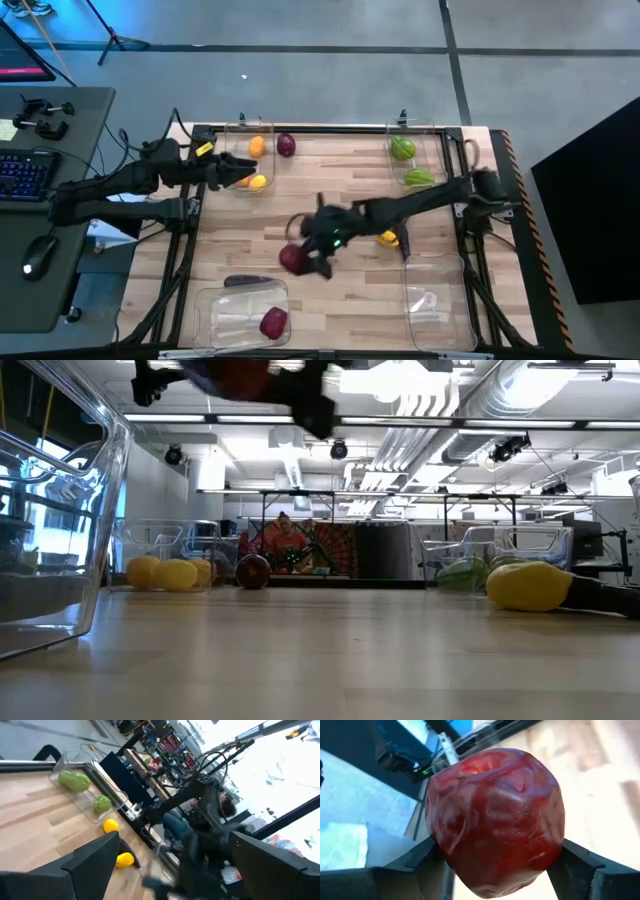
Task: Sort produce into baskets
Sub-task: Put the red apple into the bottom left transparent bin
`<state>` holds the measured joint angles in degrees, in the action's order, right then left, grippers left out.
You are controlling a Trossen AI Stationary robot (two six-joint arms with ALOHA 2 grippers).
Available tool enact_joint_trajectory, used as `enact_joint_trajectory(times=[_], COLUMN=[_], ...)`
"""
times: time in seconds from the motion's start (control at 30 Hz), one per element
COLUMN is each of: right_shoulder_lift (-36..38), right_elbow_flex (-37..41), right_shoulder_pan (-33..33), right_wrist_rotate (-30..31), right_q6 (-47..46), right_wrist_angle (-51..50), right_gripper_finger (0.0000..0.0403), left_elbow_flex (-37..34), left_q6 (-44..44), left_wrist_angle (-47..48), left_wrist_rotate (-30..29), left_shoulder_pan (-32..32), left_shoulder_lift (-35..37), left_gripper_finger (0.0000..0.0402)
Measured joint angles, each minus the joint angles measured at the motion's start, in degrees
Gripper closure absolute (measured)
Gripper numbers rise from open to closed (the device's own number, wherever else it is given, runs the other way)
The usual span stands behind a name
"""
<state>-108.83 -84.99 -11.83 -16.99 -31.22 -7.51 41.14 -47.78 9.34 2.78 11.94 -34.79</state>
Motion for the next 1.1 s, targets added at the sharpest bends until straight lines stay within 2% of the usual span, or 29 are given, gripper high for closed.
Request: enact_joint_trajectory(times=[0.33, 0.57, 0.8, 1.1], right_shoulder_lift=[-19.77, -27.47, -29.64, -29.64], right_elbow_flex=[-25.09, -37.19, -39.39, -39.45], right_shoulder_pan=[-5.78, -6.69, -6.49, -6.44], right_wrist_rotate=[2.02, 1.3, 3.96, 4.48], right_q6=[-3.3, -4.83, -6.61, -9.29], right_wrist_angle=[-0.86, -4.28, -5.12, -6.01], right_gripper_finger=[0.0136, 0.0113, 0.0103, 0.0094], left_elbow_flex=[0.0, 0.01, 0.0, 0.0], left_q6=[1.56, 1.52, 1.52, 2.92], left_wrist_angle=[-0.09, -0.15, -0.21, -0.2], left_wrist_rotate=[2.86, 6.13, 6.13, 6.11], left_shoulder_pan=[0.02, 0.0, 0.0, 0.0], left_shoulder_lift=[-0.27, -0.23, -0.23, -0.23], left_gripper_finger=[0.0039, 0.0039, 0.0039, 0.0039])
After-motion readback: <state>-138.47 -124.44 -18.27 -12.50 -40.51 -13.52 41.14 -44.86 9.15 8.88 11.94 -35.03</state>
